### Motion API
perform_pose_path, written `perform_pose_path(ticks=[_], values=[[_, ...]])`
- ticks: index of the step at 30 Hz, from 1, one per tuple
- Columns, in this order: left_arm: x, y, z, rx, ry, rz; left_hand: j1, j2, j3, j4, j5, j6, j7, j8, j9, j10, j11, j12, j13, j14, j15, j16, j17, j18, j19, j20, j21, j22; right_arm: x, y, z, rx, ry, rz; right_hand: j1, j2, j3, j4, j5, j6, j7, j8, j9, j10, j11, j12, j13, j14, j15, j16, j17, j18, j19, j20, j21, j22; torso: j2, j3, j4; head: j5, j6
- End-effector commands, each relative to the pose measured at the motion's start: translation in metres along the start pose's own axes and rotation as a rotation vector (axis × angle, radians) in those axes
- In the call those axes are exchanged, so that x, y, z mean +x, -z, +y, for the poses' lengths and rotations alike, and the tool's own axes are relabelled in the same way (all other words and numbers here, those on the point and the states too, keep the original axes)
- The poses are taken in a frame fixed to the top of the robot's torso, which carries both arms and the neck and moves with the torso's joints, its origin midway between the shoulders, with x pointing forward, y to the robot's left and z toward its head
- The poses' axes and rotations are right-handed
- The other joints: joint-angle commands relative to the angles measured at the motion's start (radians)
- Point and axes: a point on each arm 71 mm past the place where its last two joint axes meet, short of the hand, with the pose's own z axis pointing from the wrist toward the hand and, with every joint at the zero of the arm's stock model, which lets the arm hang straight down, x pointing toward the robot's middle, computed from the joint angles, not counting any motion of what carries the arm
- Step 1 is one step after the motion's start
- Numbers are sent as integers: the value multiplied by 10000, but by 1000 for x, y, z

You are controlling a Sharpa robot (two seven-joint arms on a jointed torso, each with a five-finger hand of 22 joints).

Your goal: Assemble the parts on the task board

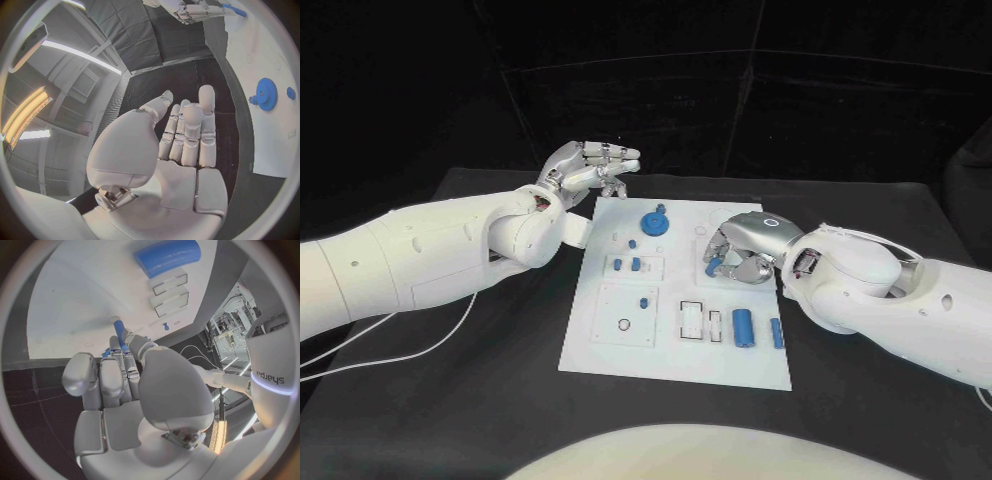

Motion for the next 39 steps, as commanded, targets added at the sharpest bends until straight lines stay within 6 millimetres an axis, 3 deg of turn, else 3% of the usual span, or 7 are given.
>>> perform_pose_path(ticks=[1, 10, 19, 23, 29, 39], values=[[0, 0, -1, 49, 61, 70, -3, 24, 49, -3, 34, -66, 23, 32, -10, -86, 16, 57, 9, -66, 31, -20, -10, 60, -32, 32, -57, -9, -8, 4, 7, -259, -442, -689, 30, 63, 81, -18, 16, -35, 69, -91, -31, 117, -39, -99, -11, 218, -55, 32, -3, -44, 58, 0, 57, 6, -12, -16, 7, 15, 6], [1, 0, -1, 53, 66, 79, -3, 24, 49, -3, 34, -66, 23, 32, -10, -86, 16, 57, 9, -66, 31, -20, -10, 60, -32, 32, -57, -9, -17, 10, 40, -1285, -1246, -947, 14, 3, 183, -66, 45, -70, 108, -156, -49, 95, -6, -203, -16, 214, -37, 51, 10, -45, 55, 15, 72, 26, 12, -10, 7, 75, 4], [3, -1, -1, 62, 85, 126, -3, 24, 49, -3, 34, -66, 23, 32, -10, -86, 16, 57, 9, -66, 31, -20, -10, 60, -32, 32, -57, -9, -14, -16, 92, -2849, -1589, -775, -15, -32, 241, -88, 99, -98, 145, -204, -63, 76, 26, -276, -19, 204, -14, 38, -30, -38, 31, 31, 59, -12, 17, -16, 26, 151, -54], [4, -2, -1, 68, 98, 155, -3, 24, 49, -3, 34, -66, 23, 32, -10, -86, 16, 57, 9, -66, 31, -20, -10, 60, -32, 32, -57, -9, -2, -27, 111, -3331, -1746, -368, -43, -35, 283, -92, 131, -123, 168, -241, -73, 54, 48, -331, -22, 195, 3, 26, -64, -33, 12, 45, 49, -40, 20, -18, 29, 216, -82], [5, -2, -1, 74, 98, 161, 10, 36, 64, -16, 34, -71, 23, 43, -7, -105, 15, 83, 11, -65, 31, -11, -19, 62, -26, 34, -66, -17, 13, -35, 122, -3519, -1764, 68, -47, -35, 291, -93, 138, -127, 172, -248, -75, 51, 51, -341, -22, 194, 6, 23, -71, -31, 7, 48, 45, -50, 8, -14, -5, 291, -128], [7, -3, -1, 80, 98, 165, 12, 40, 67, -18, 34, -70, 25, 46, -6, -105, 15, 90, 12, -64, 30, -9, -20, 62, -24, 34, -68, -18, 32, -46, 129, -3549, -1429, 694, -57, -44, 301, -100, 152, -134, 183, -260, -78, 45, 59, -359, -22, 188, 12, 13, -93, -25, -7, 53, 33, -78, 11, 2, 22, 391, -190]])
